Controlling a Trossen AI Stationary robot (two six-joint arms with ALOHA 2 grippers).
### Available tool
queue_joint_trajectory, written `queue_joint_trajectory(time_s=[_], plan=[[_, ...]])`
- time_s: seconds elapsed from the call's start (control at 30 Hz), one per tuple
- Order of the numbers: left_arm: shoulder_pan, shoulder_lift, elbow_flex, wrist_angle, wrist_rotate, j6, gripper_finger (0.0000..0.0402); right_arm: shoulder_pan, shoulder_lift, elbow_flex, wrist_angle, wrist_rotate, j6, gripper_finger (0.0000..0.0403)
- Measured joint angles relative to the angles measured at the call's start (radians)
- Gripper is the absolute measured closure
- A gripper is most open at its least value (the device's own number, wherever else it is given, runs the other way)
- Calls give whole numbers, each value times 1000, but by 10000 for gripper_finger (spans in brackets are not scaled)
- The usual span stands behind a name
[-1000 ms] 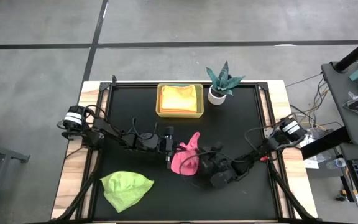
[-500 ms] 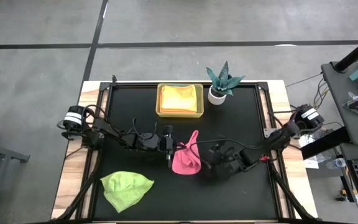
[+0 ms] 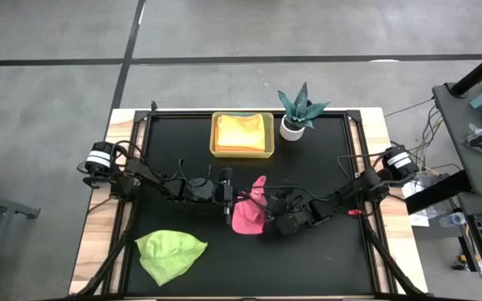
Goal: Fold microfiber towels
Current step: Fold the pink microfiber cloth
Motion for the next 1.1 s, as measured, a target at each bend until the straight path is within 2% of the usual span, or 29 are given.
queue_joint_trajectory(time_s=[0.13, 0.33, 0.57, 0.67, 0.87, 1.0, 1.1], plan=[[0, 0, 0, 0, 0, 0, 401, -3, -1, 0, -3, -6, -8, 275], [0, 0, -2, 0, 0, 0, 401, 11, -67, 0, -132, -35, 18, 381], [0, -5, -5, 0, 0, 9, 401, 19, -178, 1, -307, -61, 74, 393], [0, -45, -5, -3, 3, 30, 402, 30, -252, 1, -397, -61, 97, 394], [0, -249, -5, -130, 76, 55, 402, 75, -463, 1, -493, -61, 73, 394], [0, -444, 16, -309, 175, 52, 402, 96, -621, 1, -504, -111, 1, 394], [-1, -584, 31, -492, 194, 49, 402, 95, -725, 1, -518, -178, -14, 394]])
